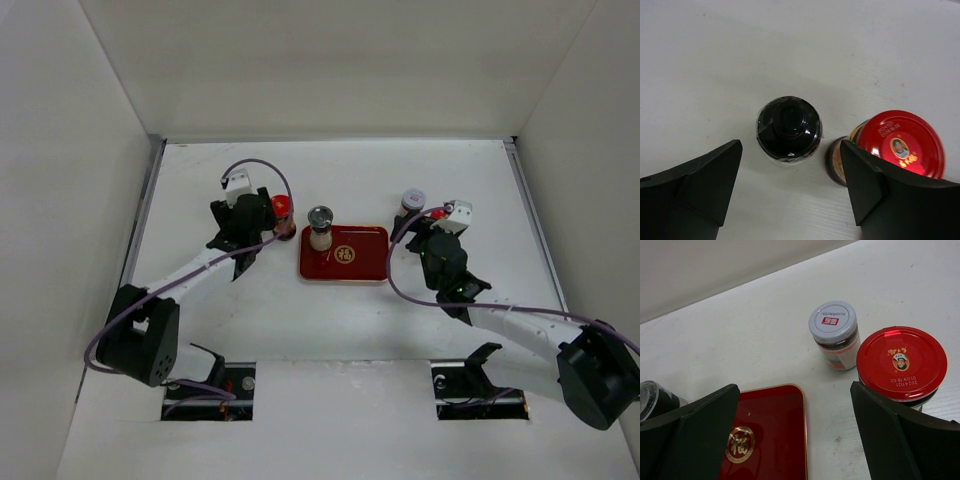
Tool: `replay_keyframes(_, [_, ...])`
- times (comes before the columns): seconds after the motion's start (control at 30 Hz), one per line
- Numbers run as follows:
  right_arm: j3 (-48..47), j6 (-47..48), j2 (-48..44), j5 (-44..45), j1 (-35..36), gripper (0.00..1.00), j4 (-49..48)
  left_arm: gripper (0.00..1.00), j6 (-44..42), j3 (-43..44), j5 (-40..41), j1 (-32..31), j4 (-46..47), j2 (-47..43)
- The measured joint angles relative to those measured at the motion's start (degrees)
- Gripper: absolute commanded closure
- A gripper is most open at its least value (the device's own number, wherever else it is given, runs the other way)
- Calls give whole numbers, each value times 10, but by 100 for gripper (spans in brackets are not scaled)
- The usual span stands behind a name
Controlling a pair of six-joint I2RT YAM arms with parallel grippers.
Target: Organize the condiment bottles
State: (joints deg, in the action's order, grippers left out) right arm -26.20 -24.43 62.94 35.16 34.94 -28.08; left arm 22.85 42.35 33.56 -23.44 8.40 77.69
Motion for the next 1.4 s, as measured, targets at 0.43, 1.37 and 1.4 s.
replay_keyframes(0.43, [0,2,1,0,0,0,0,58,8,9,-4,23,8,57])
replay_keyframes(1.37, [-2,-22,-40,11,-32,62,21,63,-4,-14,131,-422,-23,-75])
replay_keyframes(1.4, [-1,-24,-46,11,-32,62,21,63,-10,-2,129,-421,-9,-47])
